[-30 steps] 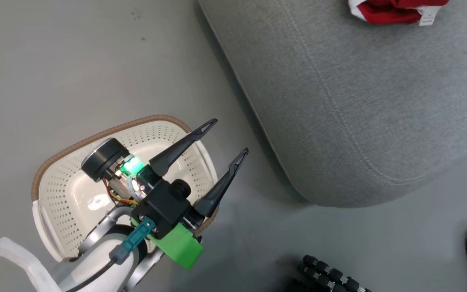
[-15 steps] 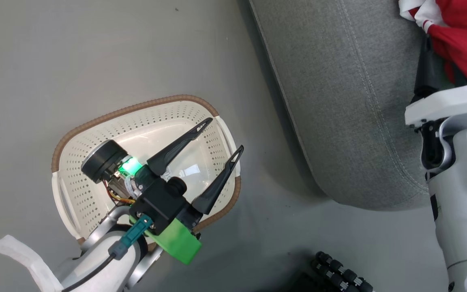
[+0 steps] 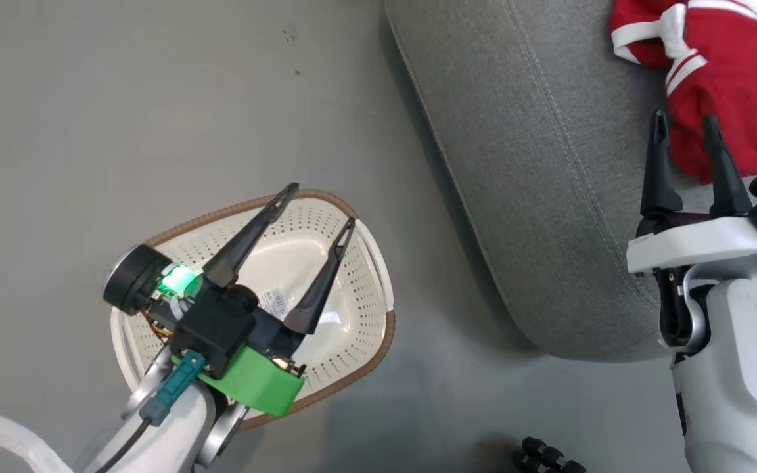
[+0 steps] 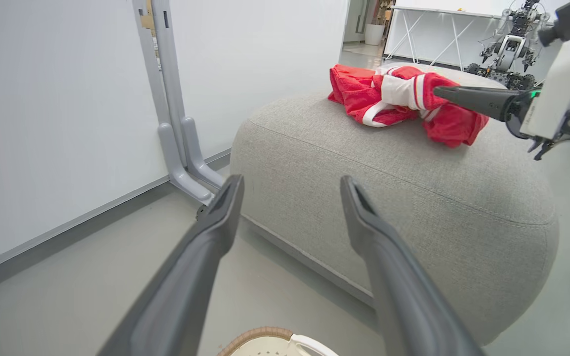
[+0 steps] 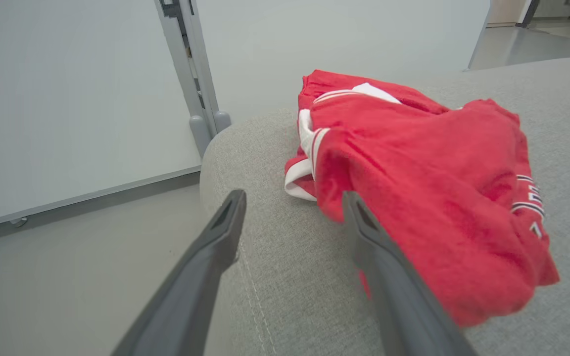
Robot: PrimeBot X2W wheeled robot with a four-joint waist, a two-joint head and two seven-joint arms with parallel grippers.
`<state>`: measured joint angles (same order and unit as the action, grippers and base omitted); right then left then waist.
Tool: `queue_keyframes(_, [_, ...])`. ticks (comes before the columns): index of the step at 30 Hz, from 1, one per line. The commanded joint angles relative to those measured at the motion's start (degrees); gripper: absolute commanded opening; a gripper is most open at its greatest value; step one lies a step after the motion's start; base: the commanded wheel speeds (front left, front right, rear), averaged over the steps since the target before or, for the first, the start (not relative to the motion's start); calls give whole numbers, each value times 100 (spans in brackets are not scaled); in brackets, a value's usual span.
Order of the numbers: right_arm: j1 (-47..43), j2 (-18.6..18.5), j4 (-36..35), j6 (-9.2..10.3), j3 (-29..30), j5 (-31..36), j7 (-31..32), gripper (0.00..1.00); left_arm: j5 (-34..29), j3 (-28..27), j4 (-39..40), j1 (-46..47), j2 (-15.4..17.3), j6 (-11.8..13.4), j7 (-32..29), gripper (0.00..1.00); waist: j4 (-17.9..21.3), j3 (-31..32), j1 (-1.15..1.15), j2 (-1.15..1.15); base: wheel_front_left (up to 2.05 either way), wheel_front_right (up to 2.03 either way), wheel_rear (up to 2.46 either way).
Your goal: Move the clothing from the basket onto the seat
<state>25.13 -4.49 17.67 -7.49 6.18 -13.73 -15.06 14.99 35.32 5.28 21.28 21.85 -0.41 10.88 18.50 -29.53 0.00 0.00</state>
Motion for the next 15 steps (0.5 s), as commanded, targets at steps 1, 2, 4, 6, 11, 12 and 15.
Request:
queue_keyframes(1, [-152, 15, -145, 0, -38, 90, -16, 100, 94, -93, -45, -98, -21, 77, 98, 100, -218, 252, 0, 0, 0, 0, 0])
queue_keyframes(2, [-243, 42, -264, 0, -61, 158, -16, 100, 113, -167, -90, -129, -26, 144, 163, 100, -293, 314, 0, 0, 0, 0, 0])
queue_keyframes(4, [-382, 78, -463, 0, -100, 262, -15, 100, 155, -293, -156, -193, -39, 232, 253, 100, -420, 416, 0, 0, 0, 0, 0])
queue_keyframes(6, [-538, 98, -659, 0, -148, 353, -16, 100, 210, -455, -237, -256, -71, 348, 341, 100, -570, 538, 0, 0, 0, 0, 0])
queue_keyframes(11, [-891, 128, -1014, 1, -322, 534, -16, 100, 350, -851, -423, -475, -219, 580, 429, 100, -926, 825, 0, 0, 0, 0, 0])
queue_keyframes(12, [-977, 125, -1081, 0, -347, 568, -15, 100, 383, -949, -457, -514, -272, 612, 433, 100, -1016, 894, 0, 0, 0, 0, 0])
queue_keyframes(15, [-1164, 138, -1262, 0, -418, 665, 37, 100, 369, -1281, -439, -661, -393, 696, 434, 100, -1209, 1045, 0, 0, 0, 0, 0])
